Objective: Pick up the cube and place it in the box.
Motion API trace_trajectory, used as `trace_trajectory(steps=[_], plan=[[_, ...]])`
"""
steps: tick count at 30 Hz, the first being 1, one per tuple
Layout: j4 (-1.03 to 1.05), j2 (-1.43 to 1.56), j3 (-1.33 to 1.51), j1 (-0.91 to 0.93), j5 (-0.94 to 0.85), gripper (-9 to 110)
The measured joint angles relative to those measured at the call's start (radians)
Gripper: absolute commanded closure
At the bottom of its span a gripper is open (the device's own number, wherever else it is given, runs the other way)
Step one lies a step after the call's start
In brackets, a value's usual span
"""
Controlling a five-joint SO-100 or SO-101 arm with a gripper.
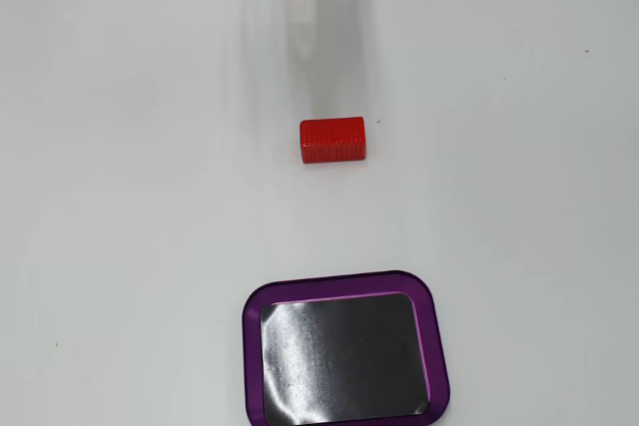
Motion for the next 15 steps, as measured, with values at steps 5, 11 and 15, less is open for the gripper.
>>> trace_trajectory(steps=[5, 11, 15], plan=[[-0.043, -0.193, -0.127, 0.006, 0.000, 80], [-0.060, -0.434, -0.206, 0.009, 0.000, 80], [-0.092, -0.543, -0.221, 0.009, 0.000, 80]])
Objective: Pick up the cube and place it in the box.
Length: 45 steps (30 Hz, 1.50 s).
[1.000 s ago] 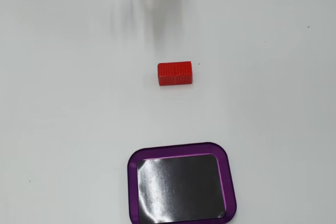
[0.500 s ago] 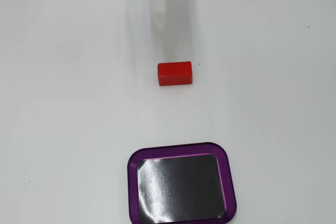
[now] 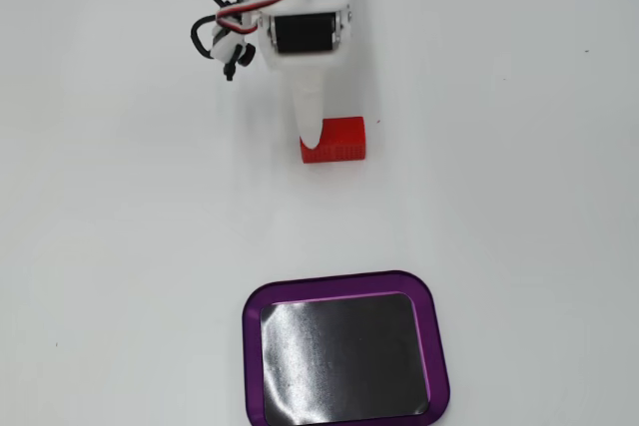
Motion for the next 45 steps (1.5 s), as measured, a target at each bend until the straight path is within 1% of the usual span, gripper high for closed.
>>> trace_trajectory(steps=[4, 11, 17, 21, 24, 29, 40, 45], plan=[[-0.037, -0.057, 0.000, -0.002, 0.000, 80], [-0.097, -0.067, 0.000, -0.002, 0.000, 80], [-0.101, -0.067, 0.000, -0.006, 0.000, 80], [-0.101, -0.067, 0.000, -0.051, 0.000, 81], [-0.101, -0.067, 0.000, -0.084, 0.000, 86], [-0.103, -0.067, 0.000, -0.133, 0.000, 102], [-0.103, -0.067, -0.005, -0.127, -0.006, 102], [-0.101, -0.021, -0.029, -0.132, -0.052, 102]])
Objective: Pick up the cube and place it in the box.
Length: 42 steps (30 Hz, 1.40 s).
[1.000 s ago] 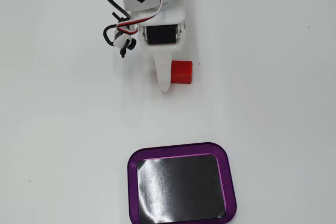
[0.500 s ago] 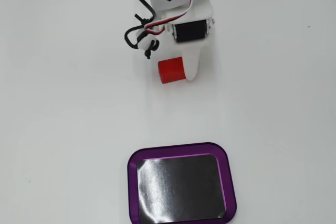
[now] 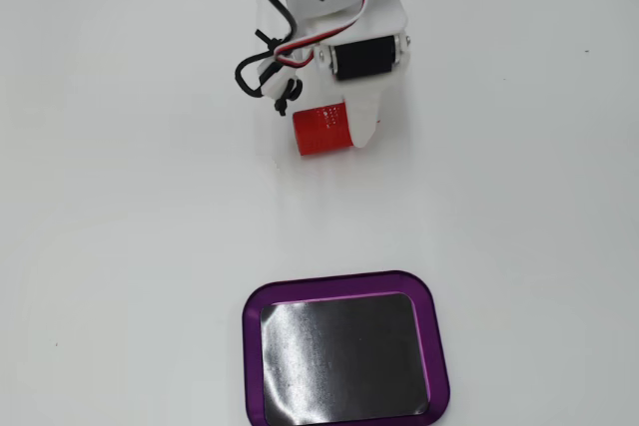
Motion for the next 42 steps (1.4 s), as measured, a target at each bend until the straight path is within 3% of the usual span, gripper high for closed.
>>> trace_trajectory(steps=[10, 17, 20, 24, 30, 34, 42], plan=[[-0.058, 0.371, 0.000, -0.002, -0.106, 102], [-0.431, 0.445, 0.077, -0.002, -0.282, 102], [-0.624, 0.376, 0.104, -0.002, -0.302, 102], [-0.713, 0.196, 0.069, -0.003, -0.302, 102], [-0.709, -0.120, -0.167, -0.002, -0.291, 102], [-0.676, -0.304, -0.333, -0.002, -0.192, 102], [-0.558, -0.491, -0.561, -0.002, -0.086, 102]])
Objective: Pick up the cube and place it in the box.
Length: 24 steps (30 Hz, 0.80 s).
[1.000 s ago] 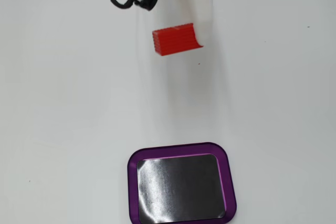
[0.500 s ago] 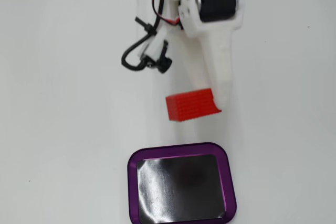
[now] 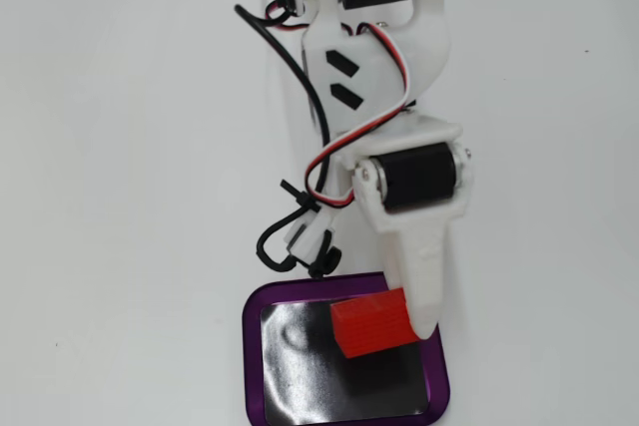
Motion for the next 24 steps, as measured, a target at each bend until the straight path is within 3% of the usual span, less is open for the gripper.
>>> trace_trajectory(steps=[7, 14, 24], plan=[[0.034, -0.017, -0.011, 0.000, 0.003, 101], [0.198, -0.017, -0.029, 0.000, 0.006, 88], [0.419, -0.017, -0.189, 0.000, 0.006, 87]])
